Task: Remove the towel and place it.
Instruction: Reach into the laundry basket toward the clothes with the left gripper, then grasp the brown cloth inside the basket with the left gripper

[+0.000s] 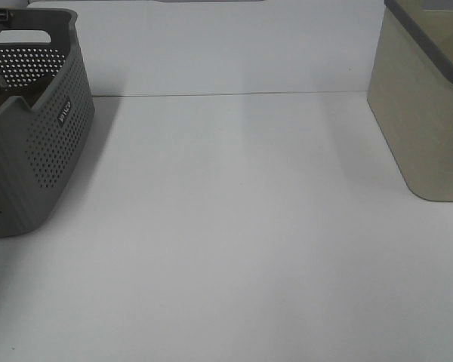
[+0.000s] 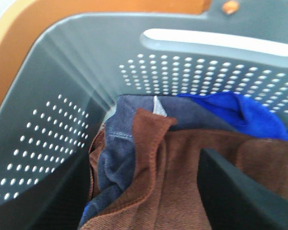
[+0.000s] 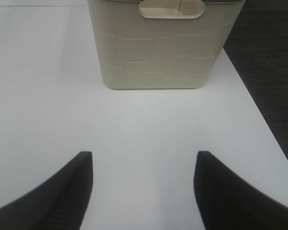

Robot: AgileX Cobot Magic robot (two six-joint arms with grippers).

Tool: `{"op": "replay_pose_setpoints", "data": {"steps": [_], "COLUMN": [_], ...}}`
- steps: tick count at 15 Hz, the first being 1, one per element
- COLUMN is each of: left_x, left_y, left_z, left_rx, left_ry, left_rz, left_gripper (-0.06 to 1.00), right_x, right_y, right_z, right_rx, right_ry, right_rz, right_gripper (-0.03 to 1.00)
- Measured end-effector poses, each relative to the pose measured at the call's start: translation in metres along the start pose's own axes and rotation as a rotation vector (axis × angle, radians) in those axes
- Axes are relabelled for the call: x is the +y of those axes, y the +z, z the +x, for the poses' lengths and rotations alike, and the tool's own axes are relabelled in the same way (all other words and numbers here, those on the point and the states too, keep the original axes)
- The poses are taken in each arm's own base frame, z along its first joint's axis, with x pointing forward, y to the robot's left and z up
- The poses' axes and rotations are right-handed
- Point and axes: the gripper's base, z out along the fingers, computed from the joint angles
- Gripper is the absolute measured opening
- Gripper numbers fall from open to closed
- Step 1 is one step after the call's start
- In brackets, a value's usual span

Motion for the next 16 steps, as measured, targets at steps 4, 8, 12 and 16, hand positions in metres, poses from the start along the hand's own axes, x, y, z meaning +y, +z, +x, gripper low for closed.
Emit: {"op": "replay_pose_setpoints", "data": {"steps": [4,8,12,16], "left_x": [0.012,0.008,0.006,0.005], "left_y": [0.021,0.039,0.055,0.059], "left_z": [0.009,0.015,0.025,0.024], "left_rx": [0.034,0.026,0.051,0.026], "left_ry": [-0.038,-0.043,-0.038,-0.037], "left_rz": [-0.021,0.0,0.0,0.009], "left_gripper": [0.62,0.62,0.59,0.4], "right_x": [0.0,0.0,0.0,0.0], "right_y": [0.0,0.0,0.0,0.0], "right_z": [0.0,0.0,0.0,0.0], "right_rx": [0.0,0.0,0.0,0.0], "right_ry": [0.0,0.0,0.0,0.0], "right_rz": [0.0,0.0,0.0,0.0], "right_gripper": [0.59,0.59,0.59,0.59]}}
